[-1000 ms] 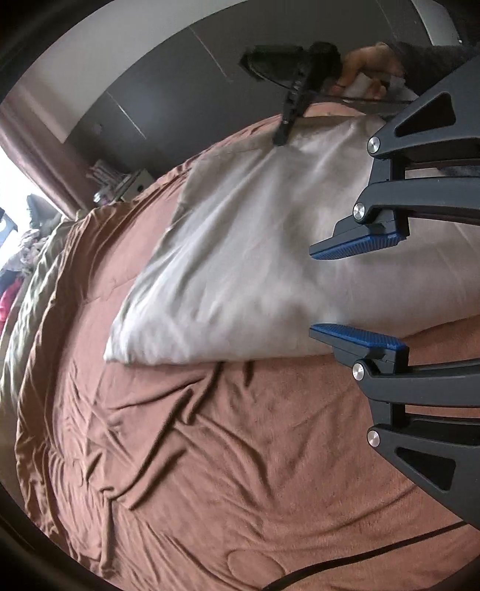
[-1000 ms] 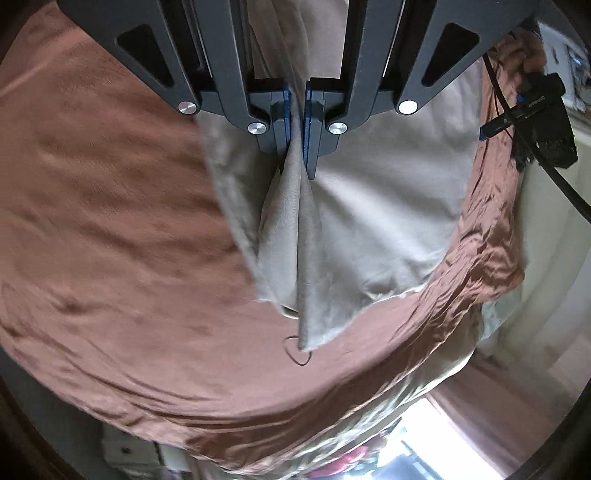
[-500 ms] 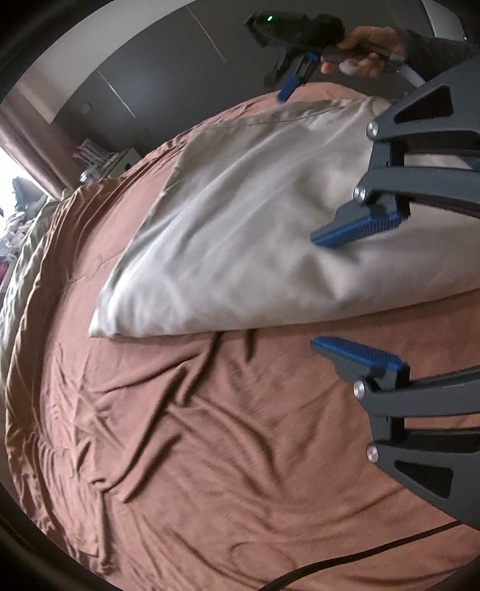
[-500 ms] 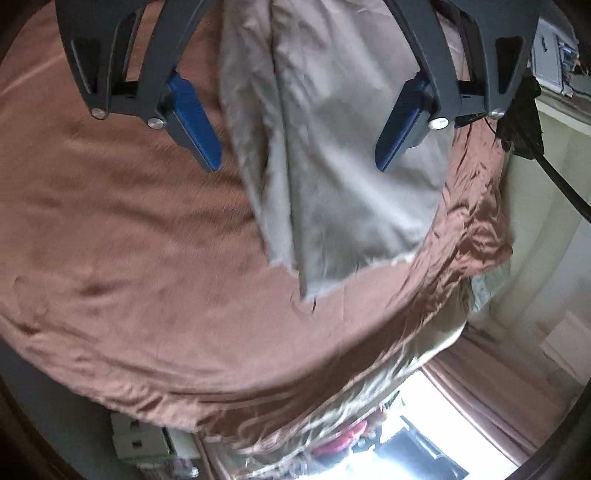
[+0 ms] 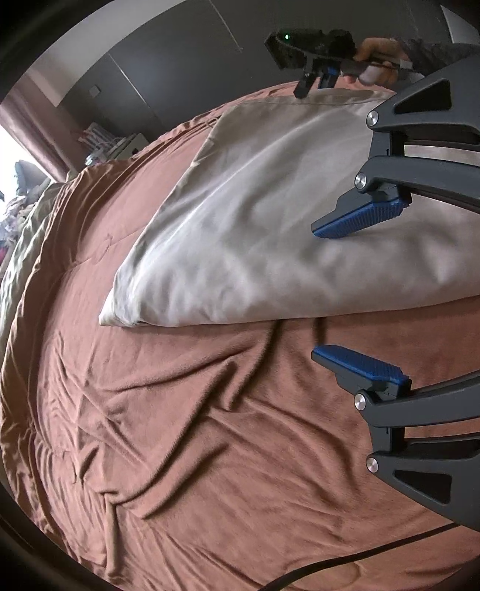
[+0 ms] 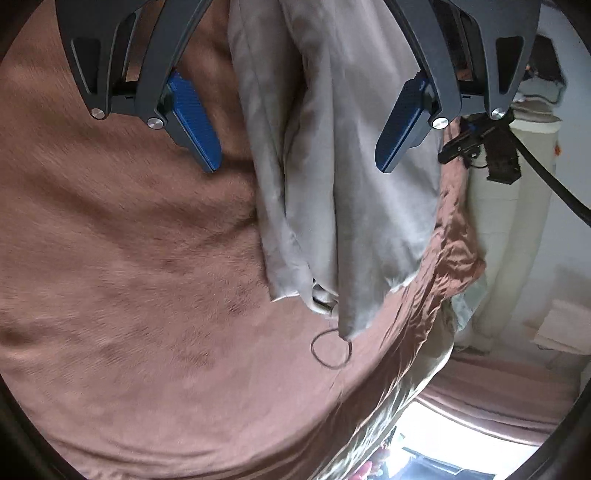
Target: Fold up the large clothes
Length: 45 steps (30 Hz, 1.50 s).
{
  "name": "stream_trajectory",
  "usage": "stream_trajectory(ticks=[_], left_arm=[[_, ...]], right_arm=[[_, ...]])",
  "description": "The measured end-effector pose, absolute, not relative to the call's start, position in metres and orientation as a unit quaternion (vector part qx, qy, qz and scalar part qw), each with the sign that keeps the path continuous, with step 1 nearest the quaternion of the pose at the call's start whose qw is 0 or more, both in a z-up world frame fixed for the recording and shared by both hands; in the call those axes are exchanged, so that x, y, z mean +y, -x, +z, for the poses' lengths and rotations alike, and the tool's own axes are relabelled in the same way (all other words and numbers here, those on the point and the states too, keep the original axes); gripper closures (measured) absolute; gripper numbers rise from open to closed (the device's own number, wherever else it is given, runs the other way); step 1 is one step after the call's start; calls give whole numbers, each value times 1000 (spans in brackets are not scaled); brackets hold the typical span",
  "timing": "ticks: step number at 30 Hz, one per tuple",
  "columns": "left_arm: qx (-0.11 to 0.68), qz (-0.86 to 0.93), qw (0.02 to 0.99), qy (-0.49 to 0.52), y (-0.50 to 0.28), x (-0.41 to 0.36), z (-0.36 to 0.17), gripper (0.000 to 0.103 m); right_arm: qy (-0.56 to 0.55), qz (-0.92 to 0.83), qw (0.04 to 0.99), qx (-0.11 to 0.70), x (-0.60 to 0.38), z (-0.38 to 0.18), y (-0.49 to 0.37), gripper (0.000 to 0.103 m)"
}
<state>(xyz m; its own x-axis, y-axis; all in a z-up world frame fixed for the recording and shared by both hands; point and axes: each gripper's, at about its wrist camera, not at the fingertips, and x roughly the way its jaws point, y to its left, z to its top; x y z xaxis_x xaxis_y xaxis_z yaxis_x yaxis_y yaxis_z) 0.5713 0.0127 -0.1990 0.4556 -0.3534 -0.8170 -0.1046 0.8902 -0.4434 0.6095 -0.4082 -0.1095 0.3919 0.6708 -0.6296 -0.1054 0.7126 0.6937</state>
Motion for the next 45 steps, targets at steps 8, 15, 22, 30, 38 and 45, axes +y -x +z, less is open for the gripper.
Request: stream_trajectory(ticks=[8, 15, 22, 30, 38, 45], left_arm=[[509, -78, 829, 220, -593, 16, -202, 41], [504, -81, 832, 218, -615, 13, -205, 41], [508, -89, 823, 238, -627, 11, -208, 69], [470, -93, 847, 229, -602, 4, -164, 92], [406, -125, 873, 238, -546, -7, -88, 94], [356, -159, 890, 234, -485, -45, -35, 94]], right_arm=[[-323, 291, 752, 495, -402, -125, -658, 18], [-281, 285, 758, 515, -379, -134, -678, 60], [-221, 257, 800, 495, -362, -111, -663, 91], [-170, 251, 842, 445, -334, -56, -597, 94], [-164, 242, 878, 378, -345, -19, -501, 94], [-169, 223, 899, 336, -366, 2, -417, 95]])
